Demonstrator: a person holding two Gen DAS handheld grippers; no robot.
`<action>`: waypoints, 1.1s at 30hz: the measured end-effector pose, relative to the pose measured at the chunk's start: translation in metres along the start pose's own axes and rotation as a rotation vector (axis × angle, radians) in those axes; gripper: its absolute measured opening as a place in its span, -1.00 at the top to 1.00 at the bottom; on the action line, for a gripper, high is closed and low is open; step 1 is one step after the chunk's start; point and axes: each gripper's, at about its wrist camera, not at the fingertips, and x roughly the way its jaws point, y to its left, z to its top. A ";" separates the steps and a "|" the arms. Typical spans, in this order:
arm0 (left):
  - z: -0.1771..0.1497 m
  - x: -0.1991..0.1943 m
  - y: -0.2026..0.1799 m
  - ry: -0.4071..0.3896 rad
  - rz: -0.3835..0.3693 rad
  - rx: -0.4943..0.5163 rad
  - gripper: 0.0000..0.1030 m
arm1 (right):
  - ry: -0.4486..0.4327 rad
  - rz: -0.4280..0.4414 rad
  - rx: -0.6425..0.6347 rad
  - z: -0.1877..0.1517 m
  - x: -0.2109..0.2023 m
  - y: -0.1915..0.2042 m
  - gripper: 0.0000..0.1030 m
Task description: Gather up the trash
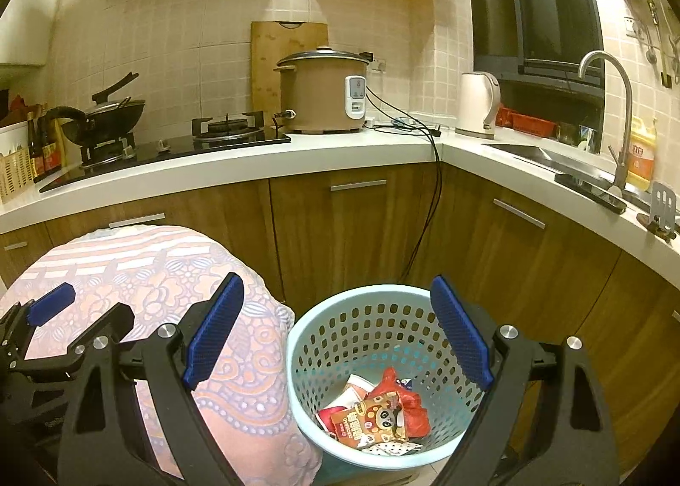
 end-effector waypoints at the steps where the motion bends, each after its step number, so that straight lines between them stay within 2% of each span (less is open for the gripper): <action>1: 0.000 0.001 0.000 0.003 -0.002 -0.002 -0.85 | 0.003 0.003 0.001 0.000 0.001 0.000 -0.65; 6: 0.000 0.003 0.003 0.021 -0.008 -0.023 -0.85 | 0.038 0.058 0.044 0.001 0.007 -0.005 -0.65; 33: -0.003 0.005 0.004 0.027 -0.002 -0.022 -0.85 | 0.043 0.051 0.024 -0.001 0.009 -0.005 -0.65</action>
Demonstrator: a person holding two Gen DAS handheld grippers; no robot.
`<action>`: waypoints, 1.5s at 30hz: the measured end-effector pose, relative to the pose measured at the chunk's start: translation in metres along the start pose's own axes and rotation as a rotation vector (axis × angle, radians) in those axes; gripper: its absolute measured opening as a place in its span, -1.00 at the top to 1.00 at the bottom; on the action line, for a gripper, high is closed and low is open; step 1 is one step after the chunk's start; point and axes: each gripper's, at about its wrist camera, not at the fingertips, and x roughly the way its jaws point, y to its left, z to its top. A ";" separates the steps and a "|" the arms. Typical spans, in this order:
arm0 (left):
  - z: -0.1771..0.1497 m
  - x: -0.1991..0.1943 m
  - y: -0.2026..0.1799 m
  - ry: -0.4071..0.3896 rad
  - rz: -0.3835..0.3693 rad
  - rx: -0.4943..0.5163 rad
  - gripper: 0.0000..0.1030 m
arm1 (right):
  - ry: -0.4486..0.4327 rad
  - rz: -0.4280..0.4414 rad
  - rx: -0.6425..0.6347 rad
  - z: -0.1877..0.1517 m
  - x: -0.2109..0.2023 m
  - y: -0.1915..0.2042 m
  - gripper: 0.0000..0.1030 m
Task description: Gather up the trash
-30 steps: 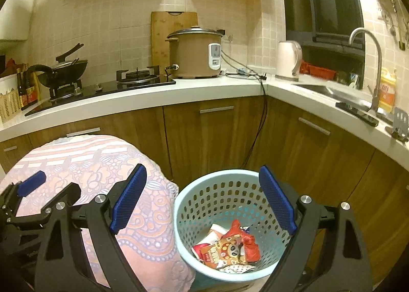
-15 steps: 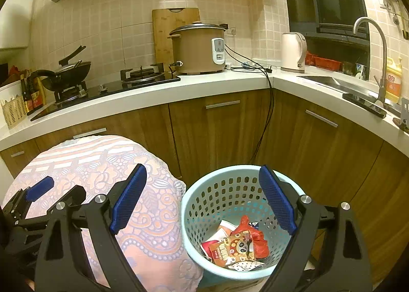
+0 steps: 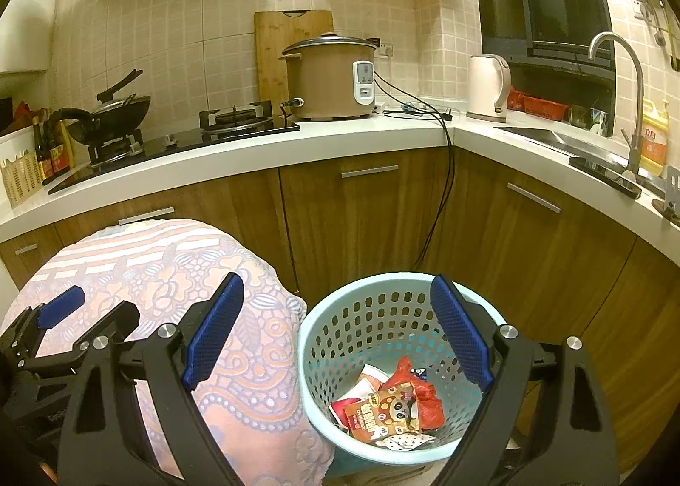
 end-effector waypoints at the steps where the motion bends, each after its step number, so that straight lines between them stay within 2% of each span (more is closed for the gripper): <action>1: 0.000 0.000 0.000 0.000 0.001 0.000 -0.85 | 0.001 0.000 -0.001 0.000 0.000 0.000 -0.65; 45: 0.000 -0.001 -0.004 0.007 0.010 0.019 -0.85 | 0.028 0.017 0.004 -0.007 0.009 0.003 -0.65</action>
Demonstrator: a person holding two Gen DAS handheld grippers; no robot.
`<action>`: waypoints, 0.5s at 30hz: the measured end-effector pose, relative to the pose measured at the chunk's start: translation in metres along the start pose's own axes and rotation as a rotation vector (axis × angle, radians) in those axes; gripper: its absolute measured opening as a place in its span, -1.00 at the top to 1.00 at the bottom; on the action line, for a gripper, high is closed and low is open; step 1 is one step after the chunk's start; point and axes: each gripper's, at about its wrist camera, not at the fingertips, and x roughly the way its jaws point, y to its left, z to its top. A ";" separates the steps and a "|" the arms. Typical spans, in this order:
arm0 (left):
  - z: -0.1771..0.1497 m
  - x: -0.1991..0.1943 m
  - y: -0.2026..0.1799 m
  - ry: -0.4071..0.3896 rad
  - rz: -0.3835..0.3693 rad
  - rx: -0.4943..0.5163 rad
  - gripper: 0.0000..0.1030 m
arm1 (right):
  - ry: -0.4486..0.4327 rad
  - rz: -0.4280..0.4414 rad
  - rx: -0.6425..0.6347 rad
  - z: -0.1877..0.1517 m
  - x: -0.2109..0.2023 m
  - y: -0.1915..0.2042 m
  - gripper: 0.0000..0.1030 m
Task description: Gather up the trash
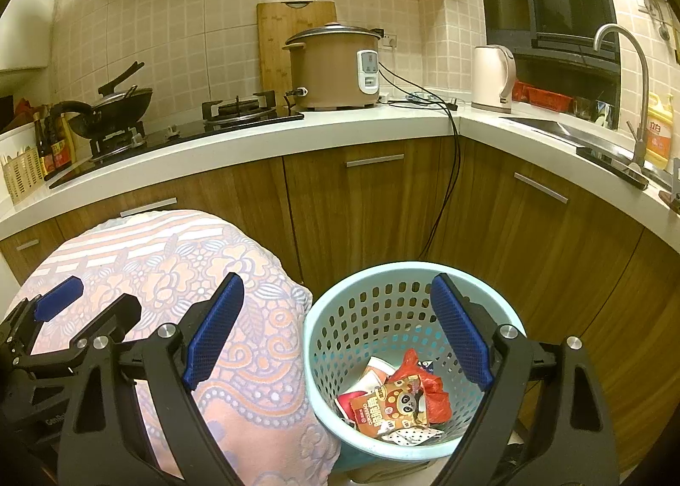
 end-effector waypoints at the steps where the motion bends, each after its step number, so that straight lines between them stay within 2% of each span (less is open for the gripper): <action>1: 0.001 0.001 0.001 0.002 -0.002 -0.001 -0.85 | 0.000 -0.001 0.000 0.000 0.000 0.000 -0.65; 15: 0.002 0.000 0.002 -0.005 0.008 0.011 -0.85 | 0.002 0.001 0.000 -0.001 0.001 0.002 -0.65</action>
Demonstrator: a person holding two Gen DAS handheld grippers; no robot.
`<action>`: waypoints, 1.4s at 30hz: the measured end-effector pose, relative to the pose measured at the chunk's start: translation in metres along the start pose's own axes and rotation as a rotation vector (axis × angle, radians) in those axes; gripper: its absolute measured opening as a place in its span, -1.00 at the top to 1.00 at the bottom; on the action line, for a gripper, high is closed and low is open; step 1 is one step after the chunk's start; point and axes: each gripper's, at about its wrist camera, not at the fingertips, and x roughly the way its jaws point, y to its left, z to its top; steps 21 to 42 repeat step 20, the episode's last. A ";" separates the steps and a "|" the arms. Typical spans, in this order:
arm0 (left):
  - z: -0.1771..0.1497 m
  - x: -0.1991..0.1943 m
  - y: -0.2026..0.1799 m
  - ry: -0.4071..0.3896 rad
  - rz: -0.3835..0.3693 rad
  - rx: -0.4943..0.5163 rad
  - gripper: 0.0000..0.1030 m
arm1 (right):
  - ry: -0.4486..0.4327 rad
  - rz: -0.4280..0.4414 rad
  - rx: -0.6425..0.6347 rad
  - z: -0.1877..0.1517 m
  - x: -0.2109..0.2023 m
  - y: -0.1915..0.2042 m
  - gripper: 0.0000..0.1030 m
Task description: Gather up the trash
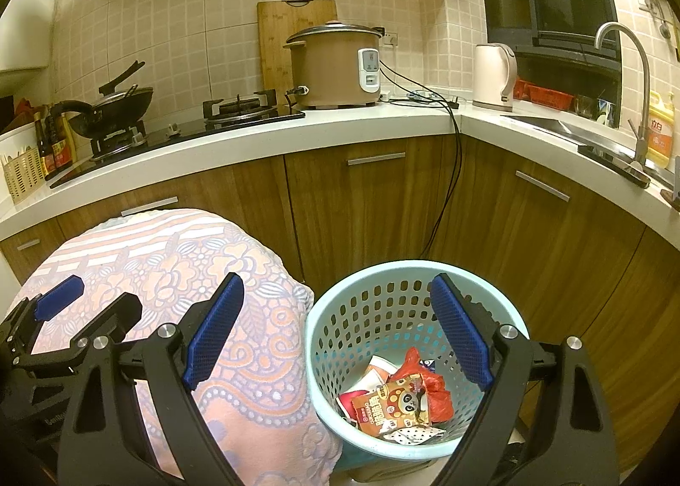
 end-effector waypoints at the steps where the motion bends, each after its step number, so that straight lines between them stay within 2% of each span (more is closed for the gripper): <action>1: 0.000 0.000 0.000 0.000 0.002 0.001 -0.85 | -0.002 0.000 0.000 0.000 0.000 0.001 -0.65; 10: 0.000 -0.001 0.002 -0.011 0.028 0.005 -0.85 | -0.006 -0.001 -0.002 0.002 -0.003 0.000 -0.65; 13: 0.002 -0.003 -0.001 -0.002 0.007 0.013 -0.85 | -0.009 -0.002 0.002 0.004 -0.006 -0.002 -0.65; 20: 0.004 -0.019 -0.010 -0.016 0.019 0.020 -0.85 | -0.024 -0.001 0.006 0.007 -0.015 -0.005 -0.65; 42: 0.004 -0.019 -0.010 -0.016 0.019 0.020 -0.85 | -0.024 -0.001 0.006 0.007 -0.015 -0.005 -0.65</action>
